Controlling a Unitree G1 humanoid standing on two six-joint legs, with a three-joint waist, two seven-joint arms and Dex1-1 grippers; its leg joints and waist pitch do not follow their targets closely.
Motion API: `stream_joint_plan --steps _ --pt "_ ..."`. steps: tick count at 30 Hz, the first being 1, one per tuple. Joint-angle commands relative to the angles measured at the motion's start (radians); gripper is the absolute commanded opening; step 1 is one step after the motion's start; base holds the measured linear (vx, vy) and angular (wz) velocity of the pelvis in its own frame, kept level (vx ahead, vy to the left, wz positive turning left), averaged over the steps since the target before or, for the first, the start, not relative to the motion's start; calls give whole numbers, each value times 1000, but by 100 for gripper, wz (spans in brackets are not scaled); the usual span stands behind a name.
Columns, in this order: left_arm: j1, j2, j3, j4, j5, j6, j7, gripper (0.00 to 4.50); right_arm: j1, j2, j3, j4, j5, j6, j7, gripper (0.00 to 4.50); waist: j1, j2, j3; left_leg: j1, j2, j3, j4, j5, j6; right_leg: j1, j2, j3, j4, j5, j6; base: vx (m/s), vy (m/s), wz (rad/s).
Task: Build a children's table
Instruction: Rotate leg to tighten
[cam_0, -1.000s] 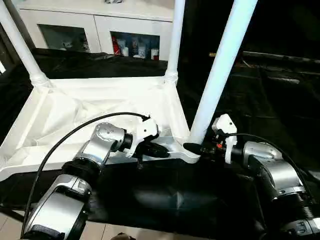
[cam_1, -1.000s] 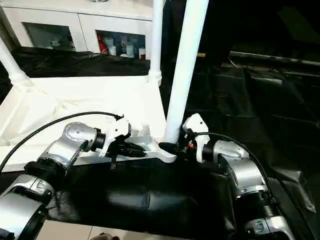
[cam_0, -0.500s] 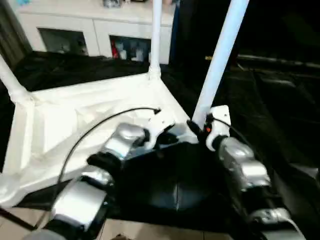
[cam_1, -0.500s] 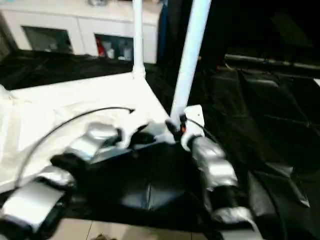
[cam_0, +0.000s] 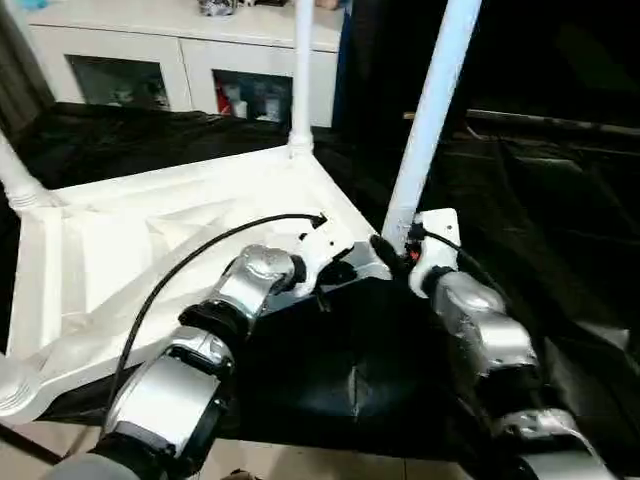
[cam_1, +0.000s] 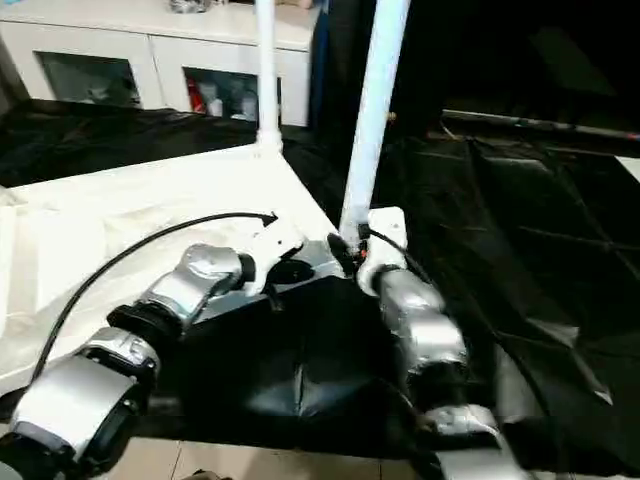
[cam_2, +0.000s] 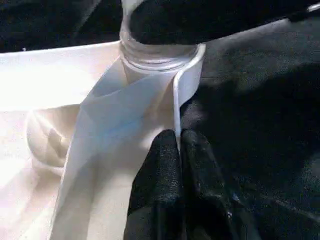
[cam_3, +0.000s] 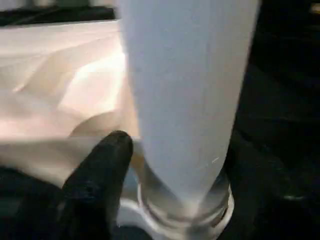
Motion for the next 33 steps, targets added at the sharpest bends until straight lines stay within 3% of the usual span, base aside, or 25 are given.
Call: stream_joint_plan --steps 1,4,6,7,8,9,12,15,21,29,33 --pt "14 16 -11 -18 2 -26 -54 0 13 -32 31 -61 22 24 112 317 7 -5 -59 30 64 -37 -85 -355 7 29 -75 43 -76 -305 -175 0 0 0" --pt "29 42 -15 -41 -12 -63 -143 0 53 -112 56 -125 36 36 249 317 9 -8 -65 23 63 -33 -78 -291 29 35 -75 42 -67 -247 -204 0 0 0" --pt "42 58 -14 -68 -33 -63 -211 0 73 -153 70 -156 43 44 316 317 15 -6 -65 27 63 -28 -73 -261 47 30 -74 44 -65 -205 -224 0 0 0" --pt "54 73 -20 -93 -46 -65 -265 0 82 -173 76 -173 48 49 347 317 17 -6 -68 20 62 -29 -72 -226 57 38 -73 42 -57 -173 -234 0 0 0" --pt "56 76 -21 -97 -48 -66 -274 0 83 -177 78 -175 49 50 352 317 17 -6 -68 20 62 -29 -72 -226 57 38 -73 42 -57 -173 -234 0 0 0" --pt "71 94 -28 -127 -61 -59 -333 0 91 -196 86 -191 53 55 384 317 26 -3 -69 23 67 -28 -71 -188 72 36 -71 41 -51 -127 -248 0 0 0" --pt "98 120 -34 -181 -85 -49 -413 0 102 -224 109 -218 59 62 433 317 31 -1 -68 24 71 -23 -71 -185 72 33 -65 39 -44 -107 -269 0 0 0" --pt "132 153 -36 -252 -111 0 -486 0 116 -247 140 -242 47 65 483 317 33 4 -64 29 74 -23 -76 -228 48 28 -66 40 -47 -154 -267 0 0 0" --pt "150 174 -34 -292 -111 13 -504 0 109 -268 152 -233 44 57 532 317 31 -2 -61 31 71 -24 -80 -295 8 25 -70 44 -57 -246 -235 0 0 0" --pt "163 181 -33 -327 -115 41 -500 0 110 -274 156 -227 53 66 556 240 29 -4 -65 27 69 -23 -75 -234 30 28 -67 43 -50 -187 -242 0 0 0" --pt "169 183 -35 -340 -120 51 -501 0 110 -264 150 -220 56 68 552 216 29 -5 -64 27 69 -23 -74 -240 31 28 -68 43 -52 -205 -240 0 0 0"
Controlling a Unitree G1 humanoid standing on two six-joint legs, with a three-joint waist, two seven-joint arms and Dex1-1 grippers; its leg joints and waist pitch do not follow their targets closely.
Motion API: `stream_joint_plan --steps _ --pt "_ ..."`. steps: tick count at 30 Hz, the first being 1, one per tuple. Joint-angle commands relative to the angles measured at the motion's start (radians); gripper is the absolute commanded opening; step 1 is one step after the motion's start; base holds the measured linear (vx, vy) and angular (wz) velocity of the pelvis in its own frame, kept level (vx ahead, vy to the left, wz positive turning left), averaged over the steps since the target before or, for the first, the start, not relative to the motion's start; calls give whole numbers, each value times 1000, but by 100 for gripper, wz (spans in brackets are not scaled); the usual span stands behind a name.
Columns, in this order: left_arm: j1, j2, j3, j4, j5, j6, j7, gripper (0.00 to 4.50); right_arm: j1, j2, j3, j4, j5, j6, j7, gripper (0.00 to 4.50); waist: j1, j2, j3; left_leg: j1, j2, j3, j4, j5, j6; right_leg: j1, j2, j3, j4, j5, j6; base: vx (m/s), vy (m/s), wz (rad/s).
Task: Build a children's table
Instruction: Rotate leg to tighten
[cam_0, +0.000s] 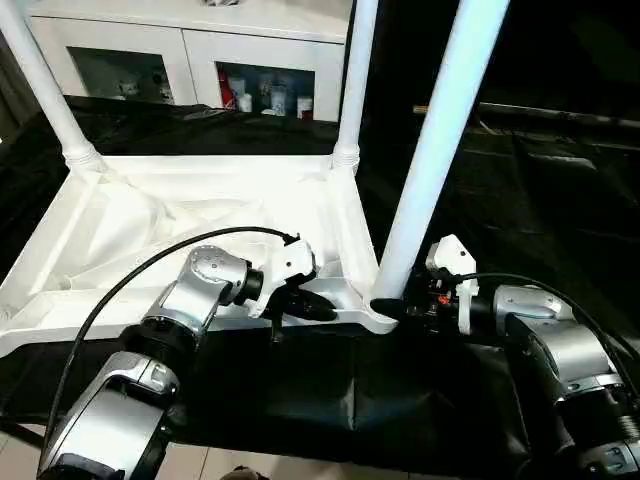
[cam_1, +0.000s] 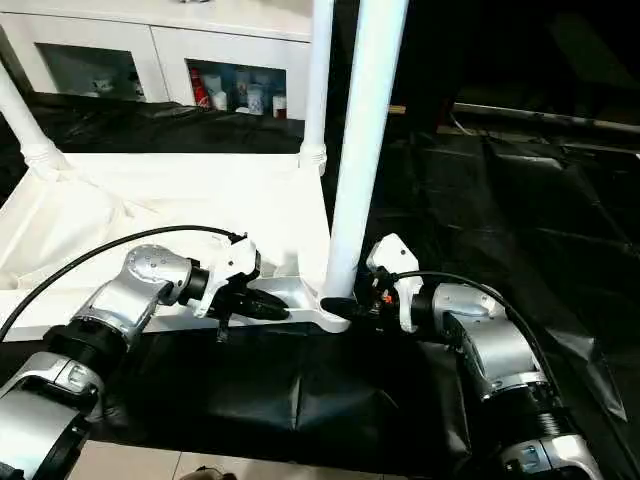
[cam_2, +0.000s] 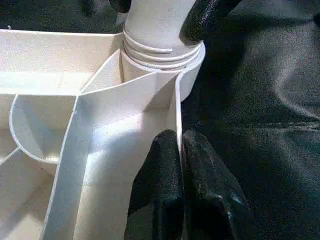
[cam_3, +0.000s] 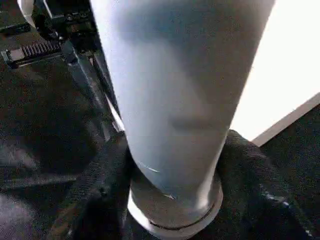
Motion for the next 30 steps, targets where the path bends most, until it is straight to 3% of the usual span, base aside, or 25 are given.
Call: stream_joint_plan --steps 1,5,9,12,14,17,19,24,28,30 --pt "6 -3 -4 -32 -21 4 -19 0 1 1 -6 10 7 8 -3 216 2 -7 -65 31 65 -29 -67 -241 31 38 -69 42 -55 -220 -240 0 0 0" --pt "11 -9 2 -37 -19 18 8 0 12 29 -24 19 16 18 -39 211 1 -5 -66 31 66 -29 -67 -241 26 38 -68 42 -54 -218 -239 0 0 0" --pt "-12 -53 24 20 2 14 138 0 20 100 -74 63 5 31 -205 207 -6 -8 -63 33 63 -31 -70 -274 11 34 -69 43 -62 -275 -226 0 0 0" --pt "-41 -97 37 75 24 13 267 0 31 173 -94 91 -23 33 -359 207 -11 -8 -61 37 61 -36 -73 -317 -21 29 -70 42 -75 -367 -189 0 0 0" --pt "-63 -128 40 113 44 19 360 0 29 232 -106 107 -46 37 -475 207 -14 -4 -59 39 61 -39 -77 -344 -33 26 -70 41 -80 -402 -171 0 0 0" --pt "-86 -166 38 147 58 40 453 0 4 305 -126 136 -74 36 -612 204 -19 -7 -59 41 60 -41 -78 -373 -44 23 -71 41 -85 -428 -156 0 0 0" --pt "-108 -206 40 176 66 57 521 0 -27 365 -132 167 -94 34 -714 204 -33 -3 -57 47 55 -43 -76 -419 -56 13 -69 39 -93 -475 -145 0 0 0" --pt "-134 -229 41 217 78 40 541 0 -70 395 -107 199 -126 -20 -744 204 -38 -3 -57 44 55 -47 -78 -437 -45 15 -70 37 -101 -496 -119 0 0 0" --pt "-131 -207 36 211 74 26 497 0 -61 360 -81 181 -139 -93 -657 204 -37 -6 -58 36 56 -44 -79 -404 -29 21 -69 40 -94 -436 -135 0 0 0" --pt "-128 -187 38 215 72 12 470 0 -51 334 -100 157 -100 -95 -587 270 -33 -7 -60 34 57 -42 -77 -378 -11 27 -70 41 -90 -396 -148 0 0 0"
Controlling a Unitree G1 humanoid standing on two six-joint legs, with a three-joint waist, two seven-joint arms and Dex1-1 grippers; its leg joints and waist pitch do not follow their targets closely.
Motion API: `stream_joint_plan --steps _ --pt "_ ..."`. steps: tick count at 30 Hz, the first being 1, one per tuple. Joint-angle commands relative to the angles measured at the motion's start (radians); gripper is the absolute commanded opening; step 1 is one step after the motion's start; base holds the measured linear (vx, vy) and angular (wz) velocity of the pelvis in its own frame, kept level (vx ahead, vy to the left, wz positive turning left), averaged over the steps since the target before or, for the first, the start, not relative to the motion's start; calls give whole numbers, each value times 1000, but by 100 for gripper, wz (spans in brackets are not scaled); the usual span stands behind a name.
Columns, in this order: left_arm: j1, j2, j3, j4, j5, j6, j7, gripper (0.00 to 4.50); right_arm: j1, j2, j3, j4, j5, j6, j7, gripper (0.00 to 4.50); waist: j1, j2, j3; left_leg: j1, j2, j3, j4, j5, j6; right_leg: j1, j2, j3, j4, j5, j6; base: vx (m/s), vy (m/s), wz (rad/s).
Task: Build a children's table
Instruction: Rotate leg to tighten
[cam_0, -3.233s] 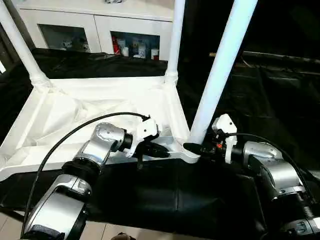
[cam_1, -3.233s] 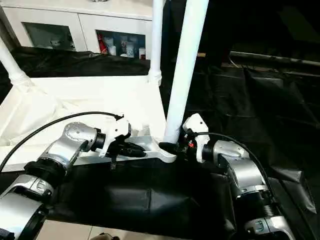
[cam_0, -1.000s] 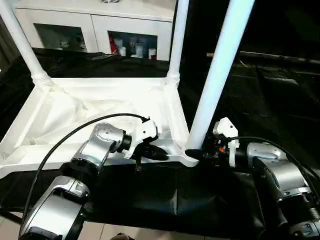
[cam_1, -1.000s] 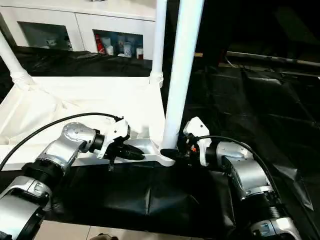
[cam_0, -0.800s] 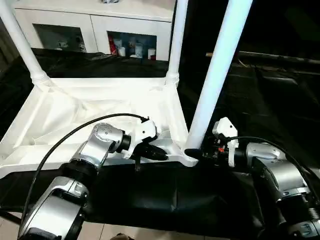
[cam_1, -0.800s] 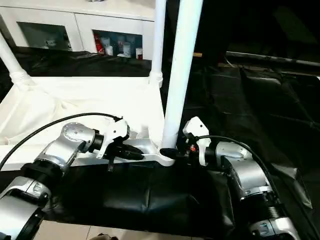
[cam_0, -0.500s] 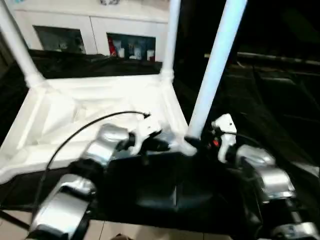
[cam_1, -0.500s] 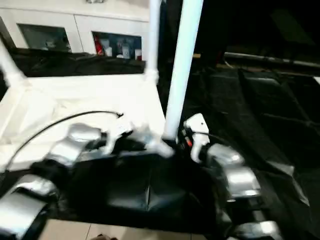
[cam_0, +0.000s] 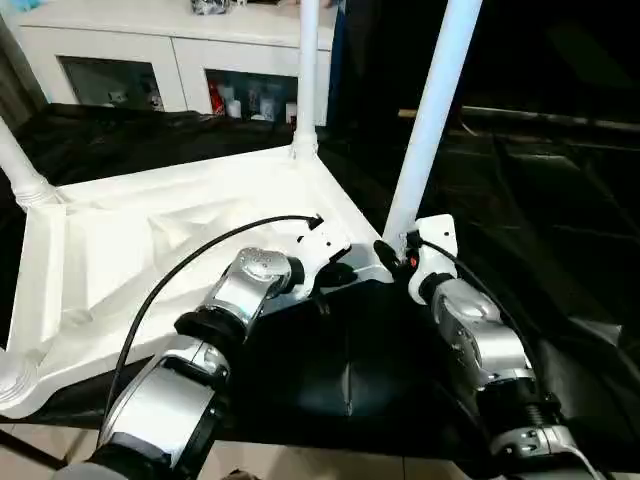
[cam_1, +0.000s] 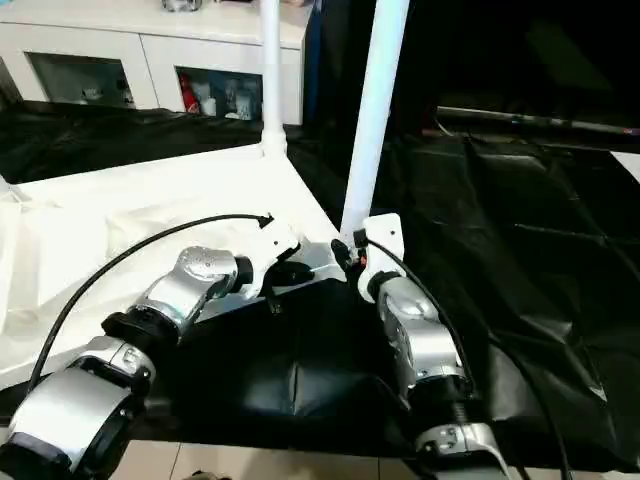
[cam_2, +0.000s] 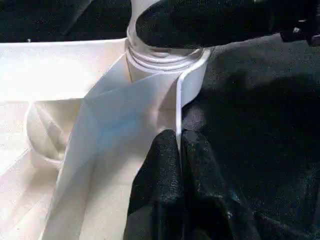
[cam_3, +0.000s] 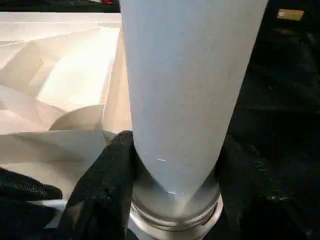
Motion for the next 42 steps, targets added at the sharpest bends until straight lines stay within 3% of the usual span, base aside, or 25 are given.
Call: stream_joint_plan --steps 1,4,6,8,10,13,15,21,24,26,29,30,38,41,42 --pt "-6 18 -1 7 -5 -38 -42 0 21 -33 35 -49 50 -5 164 270 2 -5 -59 31 59 -36 -76 -360 -1 26 -68 42 -82 -359 -163 0 0 0" --pt "7 55 0 -6 -16 -56 -107 0 37 -110 31 -84 78 10 276 304 5 -7 -63 22 58 -35 -74 -294 27 37 -67 41 -71 -281 -187 0 0 0" --pt "14 72 3 -14 -25 -60 -142 0 43 -151 36 -93 83 18 327 317 9 -4 -63 25 60 -32 -70 -271 40 37 -69 42 -66 -245 -206 0 0 0" --pt "21 83 3 -24 -33 -78 -175 0 48 -172 33 -103 98 31 363 323 5 -7 -65 16 59 -34 -70 -250 49 45 -69 39 -60 -223 -219 0 0 0" --pt "50 112 7 -78 -78 -81 -307 0 66 -237 45 -145 127 56 480 323 7 -4 -65 21 61 -32 -67 -243 56 43 -69 39 -60 -206 -233 0 0 0" --pt "63 132 -1 -107 -88 -69 -368 0 76 -266 59 -171 138 59 542 323 11 1 -66 22 64 -28 -64 -209 70 42 -63 38 -47 -135 -268 0 0 0" --pt "77 148 -13 -136 -99 -51 -433 0 77 -276 65 -180 140 59 572 323 14 2 -66 24 66 -26 -65 -216 66 41 -63 38 -46 -139 -275 0 0 0" --pt "95 165 -23 -175 -116 -29 -495 0 76 -293 87 -187 156 71 625 323 31 6 -61 35 70 -25 -71 -285 21 31 -66 42 -56 -237 -256 0 0 0" --pt "97 165 -22 -184 -115 -23 -501 0 73 -290 90 -184 158 71 642 323 32 3 -61 33 69 -27 -73 -288 10 33 -68 42 -56 -247 -244 0 0 0" --pt "98 166 -21 -191 -116 -18 -504 0 70 -288 87 -183 161 72 654 289 31 2 -61 31 67 -28 -73 -286 9 34 -68 42 -56 -249 -240 0 0 0" --pt "99 168 -20 -197 -116 -12 -504 0 65 -288 90 -179 174 79 667 289 32 2 -62 30 67 -28 -72 -269 17 34 -68 42 -56 -239 -239 0 0 0" --pt "101 168 -20 -202 -115 -9 -506 0 65 -289 91 -179 177 83 671 256 33 2 -63 30 67 -27 -70 -260 20 35 -67 42 -54 -225 -242 0 0 0" --pt "101 171 -18 -204 -107 -5 -496 0 66 -281 82 -170 178 90 666 211 35 2 -64 29 66 -26 -68 -245 28 36 -67 40 -52 -206 -251 0 0 0" --pt "75 140 -8 -151 -76 -19 -383 0 62 -228 46 -129 157 91 533 204 32 -1 -63 30 65 -28 -70 -264 18 35 -68 41 -56 -242 -240 0 0 0" --pt "61 120 -3 -124 -66 -23 -329 0 63 -202 33 -108 144 87 467 203 28 1 -62 31 63 -28 -70 -277 10 27 -68 43 -60 -262 -234 0 0 0"
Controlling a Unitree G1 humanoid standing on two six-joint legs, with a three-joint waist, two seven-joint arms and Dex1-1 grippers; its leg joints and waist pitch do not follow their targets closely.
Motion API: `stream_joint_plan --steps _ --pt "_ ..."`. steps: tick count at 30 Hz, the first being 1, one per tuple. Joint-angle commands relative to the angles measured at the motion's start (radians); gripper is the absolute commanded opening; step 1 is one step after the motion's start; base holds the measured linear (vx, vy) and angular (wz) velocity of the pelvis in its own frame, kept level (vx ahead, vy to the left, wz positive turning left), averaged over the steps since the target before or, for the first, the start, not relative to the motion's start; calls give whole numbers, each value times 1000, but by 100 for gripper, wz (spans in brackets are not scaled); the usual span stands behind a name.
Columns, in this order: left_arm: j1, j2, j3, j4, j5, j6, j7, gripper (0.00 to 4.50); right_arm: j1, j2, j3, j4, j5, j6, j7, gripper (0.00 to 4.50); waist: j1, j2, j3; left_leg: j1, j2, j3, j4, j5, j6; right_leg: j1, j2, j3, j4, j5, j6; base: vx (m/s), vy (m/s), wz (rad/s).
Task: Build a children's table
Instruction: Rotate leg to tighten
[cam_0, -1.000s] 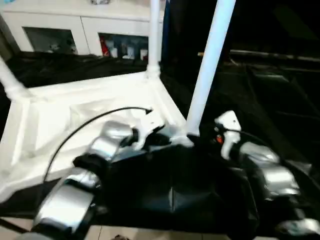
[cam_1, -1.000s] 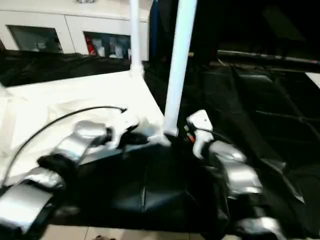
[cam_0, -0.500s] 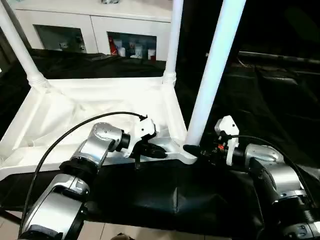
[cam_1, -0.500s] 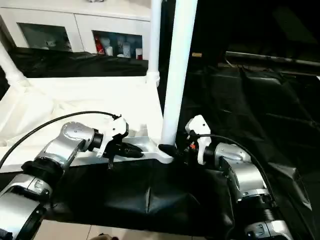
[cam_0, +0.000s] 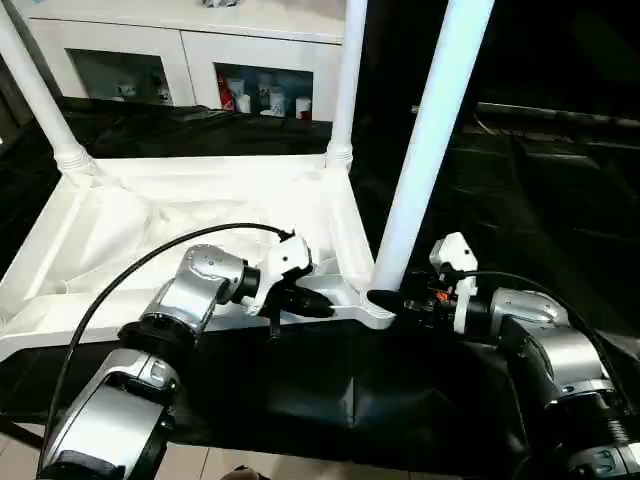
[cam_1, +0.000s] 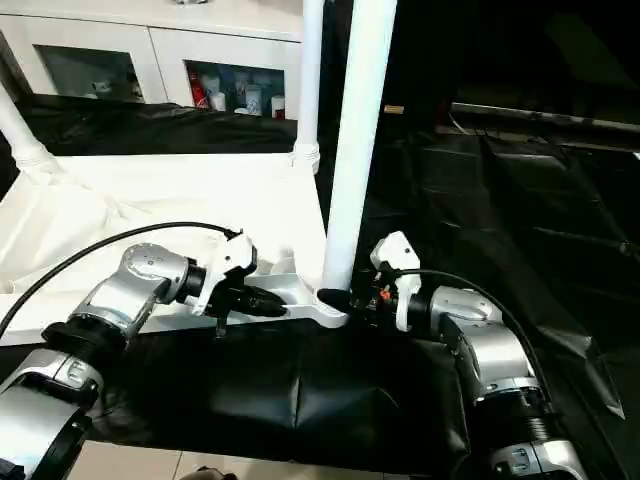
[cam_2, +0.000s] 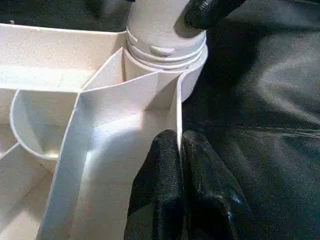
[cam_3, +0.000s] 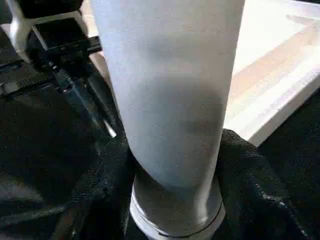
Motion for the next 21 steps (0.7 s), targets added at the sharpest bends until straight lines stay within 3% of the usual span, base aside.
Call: stream_joint_plan --steps 1,2,3,5,7,11,12,16,21 --pt "-27 -37 13 26 3 -12 77 0 -15 28 -34 38 -9 10 -103 201 -4 -5 -63 35 61 -30 -70 -284 1 30 -69 42 -66 -285 -224 0 0 0" --pt "-40 -55 15 50 13 -14 121 0 -12 54 -45 53 -19 8 -158 199 -6 -7 -63 32 58 -31 -69 -289 -5 34 -70 42 -68 -306 -214 0 0 0" --pt "-64 -87 18 89 29 -15 200 0 2 98 -47 54 -31 13 -231 199 -6 -4 -61 36 60 -32 -72 -307 -12 28 -70 42 -74 -337 -203 0 0 0" --pt "-78 -106 19 110 36 -13 238 0 9 126 -45 50 -40 21 -274 199 -9 -3 -60 36 60 -35 -76 -327 -24 29 -69 42 -77 -362 -186 0 0 0" --pt "-116 -155 17 163 56 -3 345 0 13 211 -53 54 -63 32 -421 198 -11 3 -61 38 61 -38 -78 -339 -36 27 -69 42 -77 -359 -180 0 0 0" --pt "-150 -198 21 215 67 -2 440 0 -3 284 -68 77 -87 32 -557 198 -14 -1 -60 39 58 -38 -78 -365 -35 27 -70 42 -83 -368 -170 0 0 0" --pt "-168 -217 24 245 75 -7 488 0 -17 314 -70 92 -108 24 -618 198 -18 8 -59 39 56 -37 -78 -370 -42 20 -67 44 -85 -365 -168 0 0 0" --pt "-191 -235 25 287 89 -41 529 0 -31 347 -70 107 -139 14 -685 198 -17 7 -58 43 54 -40 -79 -403 -45 22 -68 42 -93 -408 -150 0 0 0" --pt "-187 -228 22 296 88 -69 489 0 -23 355 -98 89 -109 -2 -680 198 -18 4 -58 39 57 -42 -84 -411 -40 24 -69 41 -90 -389 -147 0 0 0"
